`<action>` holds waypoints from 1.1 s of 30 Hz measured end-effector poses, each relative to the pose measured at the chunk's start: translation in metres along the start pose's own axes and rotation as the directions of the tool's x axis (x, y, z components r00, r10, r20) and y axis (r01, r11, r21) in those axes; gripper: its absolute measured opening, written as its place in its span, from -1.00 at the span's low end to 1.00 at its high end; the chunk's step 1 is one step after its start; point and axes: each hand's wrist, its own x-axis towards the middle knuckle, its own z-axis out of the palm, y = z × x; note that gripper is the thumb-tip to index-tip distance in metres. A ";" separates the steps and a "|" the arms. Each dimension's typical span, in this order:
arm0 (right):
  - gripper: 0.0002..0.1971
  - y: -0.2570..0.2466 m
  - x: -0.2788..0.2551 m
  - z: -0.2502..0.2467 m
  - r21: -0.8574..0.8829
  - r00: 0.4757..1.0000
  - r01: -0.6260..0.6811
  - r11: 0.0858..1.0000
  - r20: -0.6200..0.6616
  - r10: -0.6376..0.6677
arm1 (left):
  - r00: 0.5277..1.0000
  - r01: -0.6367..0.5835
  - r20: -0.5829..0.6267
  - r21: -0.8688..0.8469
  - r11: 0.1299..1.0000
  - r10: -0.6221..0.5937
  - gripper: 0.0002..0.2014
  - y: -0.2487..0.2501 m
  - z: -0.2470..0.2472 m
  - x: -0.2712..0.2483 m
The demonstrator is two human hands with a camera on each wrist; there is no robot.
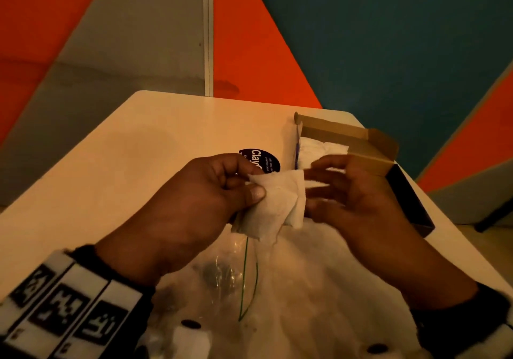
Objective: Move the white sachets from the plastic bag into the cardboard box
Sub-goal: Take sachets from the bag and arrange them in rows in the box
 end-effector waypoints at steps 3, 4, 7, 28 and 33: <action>-0.68 -0.010 -0.009 -0.003 0.215 0.989 0.146 0.966 -0.021 -0.145 | 1.000 -0.004 -0.003 0.076 0.997 0.004 -0.89 0.001 0.004 -0.001; -0.72 -0.015 -0.012 0.000 0.227 0.981 0.180 0.957 0.032 -0.192 | 1.000 -0.008 0.011 0.075 0.997 0.007 -0.87 0.002 0.005 -0.003; -0.69 -0.020 -0.013 0.011 0.158 0.961 0.237 0.959 0.109 -0.255 | 0.998 -0.022 0.063 0.097 0.995 0.016 -0.84 0.002 0.007 -0.005; -0.89 -0.011 0.007 0.018 -0.330 0.974 -0.001 0.944 0.215 0.076 | 0.994 -0.100 0.096 0.665 0.740 0.048 -0.79 0.020 -0.003 0.001; -0.91 -0.007 0.011 0.008 -0.330 0.982 0.020 0.944 0.183 0.043 | 0.994 -0.100 0.102 0.734 0.671 0.037 -0.84 0.022 -0.010 0.009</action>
